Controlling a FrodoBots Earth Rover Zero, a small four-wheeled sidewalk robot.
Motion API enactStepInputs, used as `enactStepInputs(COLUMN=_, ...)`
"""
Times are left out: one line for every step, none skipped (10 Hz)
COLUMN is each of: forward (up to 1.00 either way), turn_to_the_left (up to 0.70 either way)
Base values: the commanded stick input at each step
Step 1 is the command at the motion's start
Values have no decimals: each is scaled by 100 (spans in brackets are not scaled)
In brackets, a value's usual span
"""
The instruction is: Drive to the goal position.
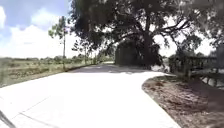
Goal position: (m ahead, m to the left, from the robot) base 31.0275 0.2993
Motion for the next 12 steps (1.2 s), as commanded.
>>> enactStepInputs(forward=85, turn_to_the_left=0)
enactStepInputs(forward=85, turn_to_the_left=0)
enactStepInputs(forward=85, turn_to_the_left=0)
enactStepInputs(forward=85, turn_to_the_left=0)
enactStepInputs(forward=85, turn_to_the_left=0)
enactStepInputs(forward=85, turn_to_the_left=0)
enactStepInputs(forward=85, turn_to_the_left=0)
enactStepInputs(forward=85, turn_to_the_left=0)
enactStepInputs(forward=85, turn_to_the_left=0)
enactStepInputs(forward=85, turn_to_the_left=0)
enactStepInputs(forward=85, turn_to_the_left=11)
enactStepInputs(forward=85, turn_to_the_left=31)
